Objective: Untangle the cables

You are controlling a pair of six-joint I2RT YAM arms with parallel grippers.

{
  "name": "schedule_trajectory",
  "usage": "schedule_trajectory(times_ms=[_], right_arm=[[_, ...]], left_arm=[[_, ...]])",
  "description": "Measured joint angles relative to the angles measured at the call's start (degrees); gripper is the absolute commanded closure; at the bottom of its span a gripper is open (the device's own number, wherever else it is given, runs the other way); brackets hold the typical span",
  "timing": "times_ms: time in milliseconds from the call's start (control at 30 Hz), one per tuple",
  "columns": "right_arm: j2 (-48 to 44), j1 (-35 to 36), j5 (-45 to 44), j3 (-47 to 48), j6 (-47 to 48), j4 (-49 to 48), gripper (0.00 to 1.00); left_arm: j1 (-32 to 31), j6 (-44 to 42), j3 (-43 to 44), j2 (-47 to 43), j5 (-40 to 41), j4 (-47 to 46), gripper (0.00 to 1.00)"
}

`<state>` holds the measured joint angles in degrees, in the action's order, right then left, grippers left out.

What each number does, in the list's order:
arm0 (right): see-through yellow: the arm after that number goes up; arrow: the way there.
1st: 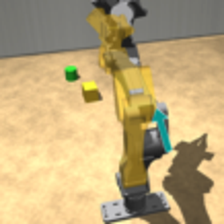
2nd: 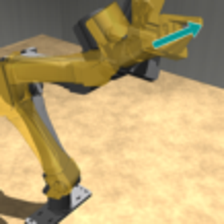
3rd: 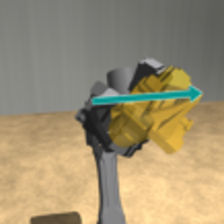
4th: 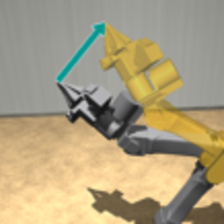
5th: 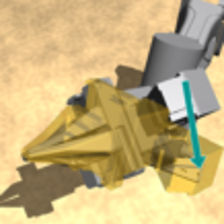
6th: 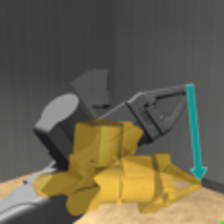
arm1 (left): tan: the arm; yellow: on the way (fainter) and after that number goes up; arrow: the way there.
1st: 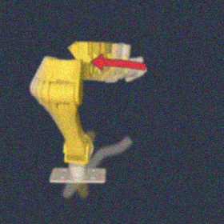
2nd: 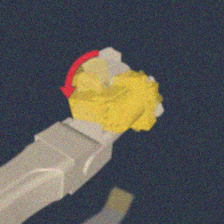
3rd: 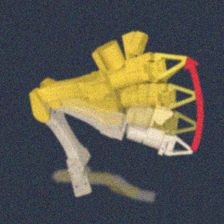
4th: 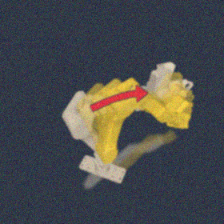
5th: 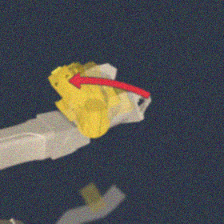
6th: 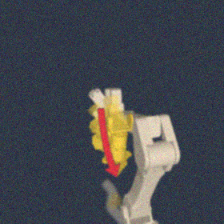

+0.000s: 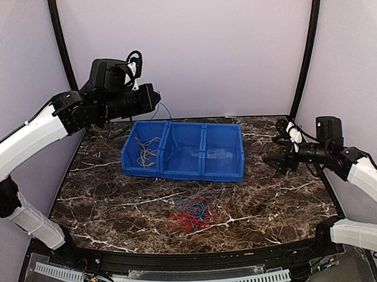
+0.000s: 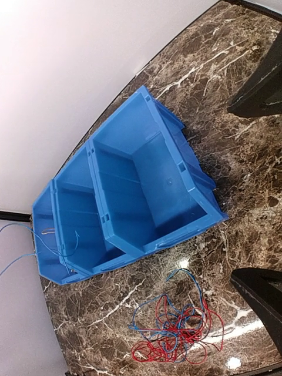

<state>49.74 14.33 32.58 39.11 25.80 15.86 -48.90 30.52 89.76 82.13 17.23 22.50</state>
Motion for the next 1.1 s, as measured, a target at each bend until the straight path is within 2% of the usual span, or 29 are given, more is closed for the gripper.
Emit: schedule_trajectory(times_ms=[400,667,833,1100], right_arm=[[-1.60,-2.45,-0.92,-3.28,3.06,-0.70,0.11],[-1.68,-2.64,-1.09,-3.91,4.90,-0.85,0.12],[-1.70,-2.67,-1.09,-3.93,5.55,-0.85,0.12],[-1.31,-2.71,-0.37,-4.59,6.69,-0.85,0.12]], left_arm=[[3.96,-0.48,5.90,11.67,-8.22,-4.85,1.00],[5.42,-0.57,12.52,19.69,-9.05,-5.46,1.00],[5.97,-0.24,11.65,21.51,-8.35,-5.70,1.00],[6.05,2.86,3.56,23.28,-8.63,-7.08,1.00]])
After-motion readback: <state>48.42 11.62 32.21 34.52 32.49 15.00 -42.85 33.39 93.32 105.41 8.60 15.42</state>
